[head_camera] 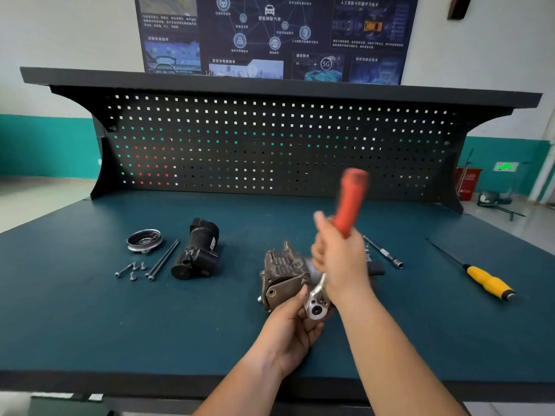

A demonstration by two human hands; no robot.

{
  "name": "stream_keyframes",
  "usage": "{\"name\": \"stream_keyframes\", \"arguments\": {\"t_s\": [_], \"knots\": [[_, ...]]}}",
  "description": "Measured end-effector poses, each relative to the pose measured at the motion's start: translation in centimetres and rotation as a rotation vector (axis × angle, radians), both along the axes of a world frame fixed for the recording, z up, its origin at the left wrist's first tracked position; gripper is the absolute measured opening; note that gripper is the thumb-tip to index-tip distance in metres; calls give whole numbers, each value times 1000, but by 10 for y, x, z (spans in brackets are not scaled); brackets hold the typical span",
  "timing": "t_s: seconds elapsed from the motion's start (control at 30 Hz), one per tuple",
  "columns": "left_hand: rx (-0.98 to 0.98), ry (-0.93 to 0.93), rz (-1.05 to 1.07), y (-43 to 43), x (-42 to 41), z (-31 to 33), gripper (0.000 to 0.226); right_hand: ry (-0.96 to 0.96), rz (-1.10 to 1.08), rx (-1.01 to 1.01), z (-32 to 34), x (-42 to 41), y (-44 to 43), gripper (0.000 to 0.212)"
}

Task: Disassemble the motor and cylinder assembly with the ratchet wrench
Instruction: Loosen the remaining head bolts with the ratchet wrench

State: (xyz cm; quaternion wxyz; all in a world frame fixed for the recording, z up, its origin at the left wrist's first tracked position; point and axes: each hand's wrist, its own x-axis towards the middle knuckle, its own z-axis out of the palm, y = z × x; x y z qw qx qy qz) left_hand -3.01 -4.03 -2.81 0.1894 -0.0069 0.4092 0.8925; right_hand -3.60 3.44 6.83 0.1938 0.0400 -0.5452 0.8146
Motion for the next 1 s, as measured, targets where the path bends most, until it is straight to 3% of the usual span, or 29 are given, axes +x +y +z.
{"name": "stream_keyframes", "arguments": {"t_s": [0.07, 0.17, 0.23, 0.3, 0.47, 0.67, 0.8, 0.9, 1.0], "knots": [[1, -19, 8, 0, 0, 0, 21, -21, -79, -384, -9, 4, 16, 36], [9, -18, 11, 1, 0, -1, 19, -96, -149, -799, -30, 10, 29, 41], [12, -10, 5, 1, 1, 0, 21, -119, -166, -940, -40, 12, 31, 41], [9, -14, -2, 0, 2, 1, 23, -113, -182, -939, -42, 12, 29, 40], [32, -54, -19, -2, 4, 1, 16, -9, -154, -478, -18, 5, 18, 38], [50, -13, -41, -4, 3, -1, 18, 90, 54, 569, 5, -1, -17, 33], [43, 47, -24, -4, 3, -6, 14, 160, 162, 1023, 0, 1, -34, 42], [24, 74, -15, -4, 3, -7, 21, 165, 124, 969, -4, 4, -31, 41], [17, 72, -3, -3, 4, -5, 26, 118, 66, 505, -8, 7, -17, 35]]}}
